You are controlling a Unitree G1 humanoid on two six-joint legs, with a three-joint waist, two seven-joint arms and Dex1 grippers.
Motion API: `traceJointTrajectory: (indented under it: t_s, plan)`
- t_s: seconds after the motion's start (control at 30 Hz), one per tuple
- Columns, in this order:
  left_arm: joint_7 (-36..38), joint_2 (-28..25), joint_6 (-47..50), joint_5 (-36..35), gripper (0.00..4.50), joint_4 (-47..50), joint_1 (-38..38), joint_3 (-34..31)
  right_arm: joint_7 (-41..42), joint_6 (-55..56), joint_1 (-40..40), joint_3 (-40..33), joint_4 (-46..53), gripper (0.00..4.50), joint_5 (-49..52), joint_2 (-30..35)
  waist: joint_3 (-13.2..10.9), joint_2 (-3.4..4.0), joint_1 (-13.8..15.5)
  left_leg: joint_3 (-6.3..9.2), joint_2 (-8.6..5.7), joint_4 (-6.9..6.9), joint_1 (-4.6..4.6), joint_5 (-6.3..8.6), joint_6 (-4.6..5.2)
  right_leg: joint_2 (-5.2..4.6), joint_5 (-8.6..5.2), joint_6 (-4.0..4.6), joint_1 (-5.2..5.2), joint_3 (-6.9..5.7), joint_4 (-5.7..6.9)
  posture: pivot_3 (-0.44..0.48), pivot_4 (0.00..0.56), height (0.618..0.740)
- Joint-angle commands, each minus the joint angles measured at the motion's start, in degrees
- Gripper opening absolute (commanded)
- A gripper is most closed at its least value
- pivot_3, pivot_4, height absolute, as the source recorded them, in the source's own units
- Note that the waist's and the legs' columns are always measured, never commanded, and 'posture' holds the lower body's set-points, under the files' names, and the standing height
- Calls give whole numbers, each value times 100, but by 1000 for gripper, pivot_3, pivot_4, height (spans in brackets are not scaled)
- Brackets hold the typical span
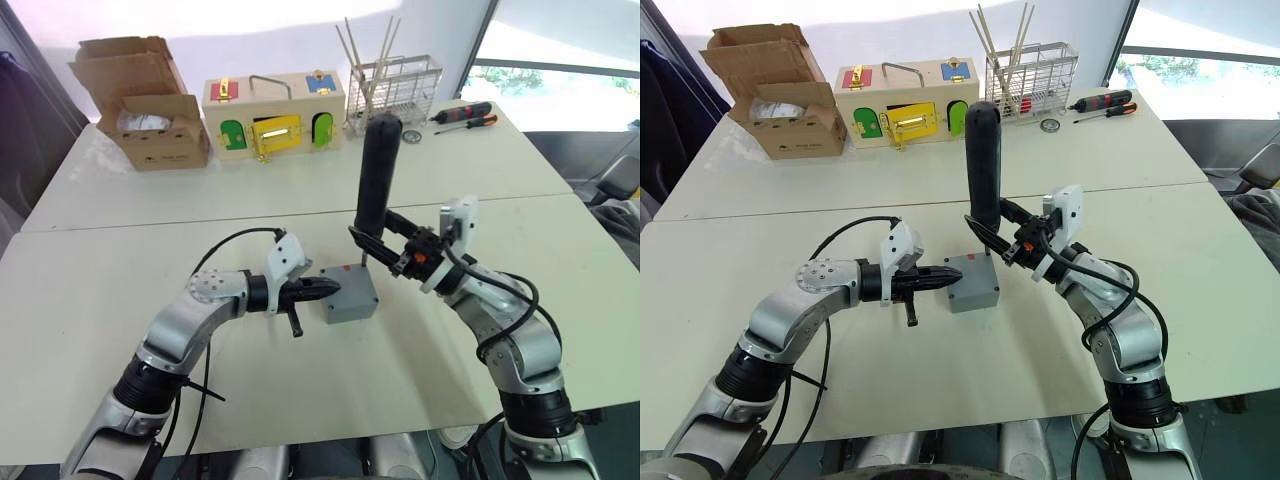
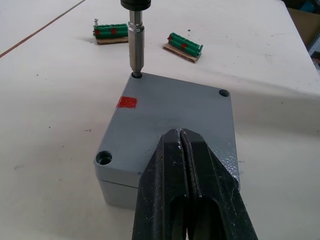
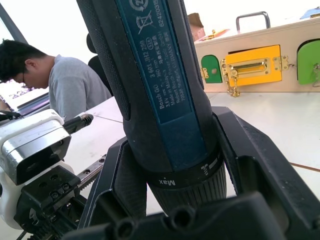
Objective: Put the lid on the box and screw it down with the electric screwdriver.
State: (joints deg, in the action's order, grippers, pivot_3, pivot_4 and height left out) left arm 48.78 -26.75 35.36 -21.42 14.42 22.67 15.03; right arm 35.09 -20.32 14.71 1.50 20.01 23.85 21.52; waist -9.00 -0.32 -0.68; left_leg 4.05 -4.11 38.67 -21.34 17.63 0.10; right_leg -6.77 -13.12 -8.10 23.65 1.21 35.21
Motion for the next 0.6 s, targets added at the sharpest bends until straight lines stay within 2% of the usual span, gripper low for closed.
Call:
traceJointTrajectory:
  t_s: [0.03,0.43,0.6]
  plan:
    - [-11,-5,-48,72,0,20,-34,39,157,-229,-308,315,-382,1756,-46,-11,3,0,0,0,0,-1,0,0,0,0,0,0,0,0,-1,0,150,739]
    - [-1,-30,-17,110,0,82,-58,63,113,-37,-462,294,-648,1756,-67,-173,31,-6,0,1,0,-11,8,0,0,0,0,0,-6,-1,-7,0,150,739]
    - [28,-30,-6,135,0,93,-57,74,148,40,-505,315,-714,1756,-116,-173,50,-11,-1,1,1,-51,62,0,0,-1,-7,-5,-43,0,-22,0,150,739]
